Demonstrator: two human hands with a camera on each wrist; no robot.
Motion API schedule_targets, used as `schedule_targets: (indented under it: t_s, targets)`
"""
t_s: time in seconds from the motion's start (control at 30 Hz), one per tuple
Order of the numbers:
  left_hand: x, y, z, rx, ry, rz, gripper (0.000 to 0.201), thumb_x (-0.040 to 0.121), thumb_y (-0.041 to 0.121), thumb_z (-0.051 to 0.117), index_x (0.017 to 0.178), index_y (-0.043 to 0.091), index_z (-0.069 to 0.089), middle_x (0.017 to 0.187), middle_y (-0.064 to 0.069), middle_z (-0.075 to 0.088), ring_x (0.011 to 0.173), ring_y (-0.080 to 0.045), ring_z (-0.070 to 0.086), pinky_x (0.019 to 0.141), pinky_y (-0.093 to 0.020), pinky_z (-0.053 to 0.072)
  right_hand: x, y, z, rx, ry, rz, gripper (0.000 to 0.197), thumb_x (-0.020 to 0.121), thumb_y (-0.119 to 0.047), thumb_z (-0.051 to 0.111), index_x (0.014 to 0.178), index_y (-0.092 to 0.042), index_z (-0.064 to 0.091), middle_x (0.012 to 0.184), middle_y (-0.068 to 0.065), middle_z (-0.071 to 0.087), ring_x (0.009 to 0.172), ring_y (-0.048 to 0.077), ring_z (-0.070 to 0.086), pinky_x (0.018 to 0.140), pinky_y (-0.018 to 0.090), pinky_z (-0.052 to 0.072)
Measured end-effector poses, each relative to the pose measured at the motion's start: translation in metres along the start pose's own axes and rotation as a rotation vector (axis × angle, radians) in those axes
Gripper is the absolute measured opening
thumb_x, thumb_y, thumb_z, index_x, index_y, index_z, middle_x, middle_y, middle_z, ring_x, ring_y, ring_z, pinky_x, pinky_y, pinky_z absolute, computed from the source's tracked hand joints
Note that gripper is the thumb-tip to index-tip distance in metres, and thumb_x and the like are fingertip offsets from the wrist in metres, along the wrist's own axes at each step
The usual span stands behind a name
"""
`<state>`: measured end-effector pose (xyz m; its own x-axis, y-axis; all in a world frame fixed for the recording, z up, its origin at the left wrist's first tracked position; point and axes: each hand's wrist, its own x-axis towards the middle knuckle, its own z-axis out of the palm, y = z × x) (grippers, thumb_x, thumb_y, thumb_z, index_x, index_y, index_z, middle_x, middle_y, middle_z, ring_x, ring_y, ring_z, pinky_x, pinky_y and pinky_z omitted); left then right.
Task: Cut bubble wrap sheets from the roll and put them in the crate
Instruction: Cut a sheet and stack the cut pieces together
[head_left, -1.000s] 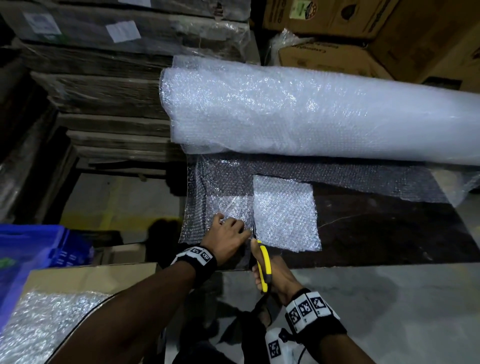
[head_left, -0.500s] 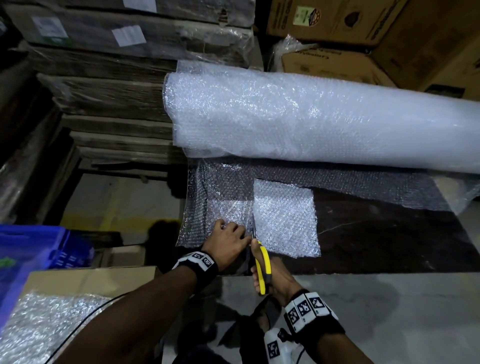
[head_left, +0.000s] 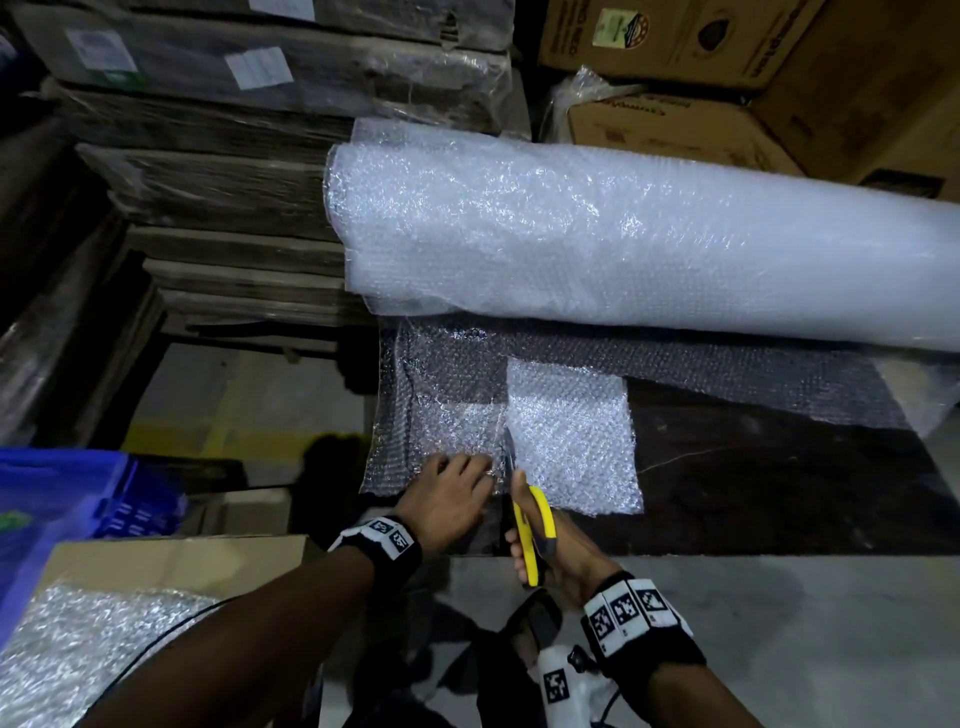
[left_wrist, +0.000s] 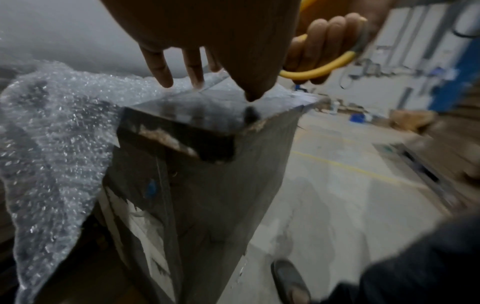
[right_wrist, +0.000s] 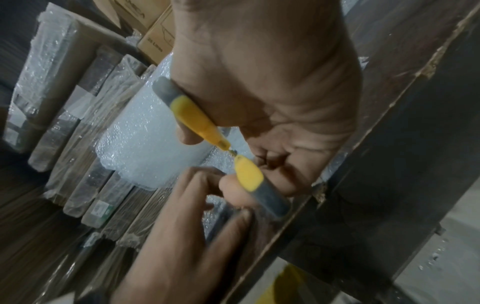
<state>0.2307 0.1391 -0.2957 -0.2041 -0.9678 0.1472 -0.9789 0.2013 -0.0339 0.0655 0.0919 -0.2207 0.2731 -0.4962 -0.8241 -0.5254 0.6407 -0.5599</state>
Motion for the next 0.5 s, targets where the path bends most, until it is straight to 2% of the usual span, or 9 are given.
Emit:
schedule_targets:
  t_s: [0.07, 0.1, 0.2, 0.3, 0.37, 0.5]
  targets:
    - [-0.006, -0.001, 0.0, 0.009, -0.048, 0.085, 0.044, 0.085, 0.047, 0.046, 0.112, 0.016, 0.062, 0.127, -0.008, 0.059, 0.103, -0.027, 0.059, 0.081, -0.043, 0.048, 0.001, -0.002, -0.002, -0.022, -0.013, 0.03, 0.083, 0.07, -0.087, 0.046, 0.077, -0.005, 0.056, 0.053, 0.004, 0.052, 0.043, 0.018, 0.051, 0.047, 0.024, 0.045]
    - [-0.009, -0.001, 0.0, 0.02, -0.075, 0.132, 0.048, 0.086, 0.05, 0.045, 0.116, 0.017, 0.061, 0.13, -0.008, 0.057, 0.106, -0.027, 0.059, 0.083, -0.045, 0.049, 0.001, -0.003, -0.003, -0.028, -0.016, 0.044, 0.087, 0.065, -0.09, 0.046, 0.078, -0.005, 0.057, 0.053, 0.004, 0.052, 0.042, 0.018, 0.051, 0.047, 0.024, 0.046]
    - [-0.013, 0.001, -0.002, 0.033, -0.079, 0.245, 0.05, 0.084, 0.056, 0.056, 0.118, 0.02, 0.057, 0.136, -0.007, 0.052, 0.107, -0.029, 0.058, 0.086, -0.052, 0.049, 0.003, -0.004, -0.003, -0.035, -0.023, 0.038, 0.086, 0.06, -0.091, 0.047, 0.077, -0.007, 0.057, 0.054, 0.003, 0.053, 0.043, 0.017, 0.051, 0.048, 0.023, 0.046]
    - [-0.013, 0.005, -0.006, 0.019, -0.027, 0.258, 0.055, 0.08, 0.057, 0.067, 0.12, 0.023, 0.053, 0.139, -0.006, 0.043, 0.103, -0.029, 0.058, 0.082, -0.057, 0.051, -0.001, -0.005, -0.005, -0.025, -0.033, 0.023, 0.081, 0.066, -0.089, 0.046, 0.076, -0.009, 0.056, 0.056, 0.002, 0.053, 0.045, 0.016, 0.051, 0.051, 0.023, 0.047]
    - [-0.013, 0.007, -0.005, 0.011, -0.007, 0.249, 0.056, 0.078, 0.058, 0.07, 0.121, 0.024, 0.057, 0.14, -0.006, 0.037, 0.102, -0.029, 0.058, 0.08, -0.059, 0.052, -0.001, -0.004, -0.005, -0.034, -0.028, 0.015, 0.08, 0.071, -0.088, 0.045, 0.076, -0.009, 0.056, 0.057, 0.003, 0.054, 0.046, 0.016, 0.052, 0.052, 0.023, 0.048]
    - [-0.014, 0.007, -0.001, 0.008, 0.017, 0.235, 0.061, 0.077, 0.06, 0.071, 0.123, 0.025, 0.053, 0.133, -0.005, 0.039, 0.102, -0.029, 0.057, 0.076, -0.059, 0.052, 0.0, -0.002, -0.002, -0.063, -0.017, 0.012, 0.082, 0.068, -0.089, 0.048, 0.074, -0.008, 0.057, 0.056, 0.003, 0.055, 0.046, 0.017, 0.054, 0.052, 0.023, 0.049]
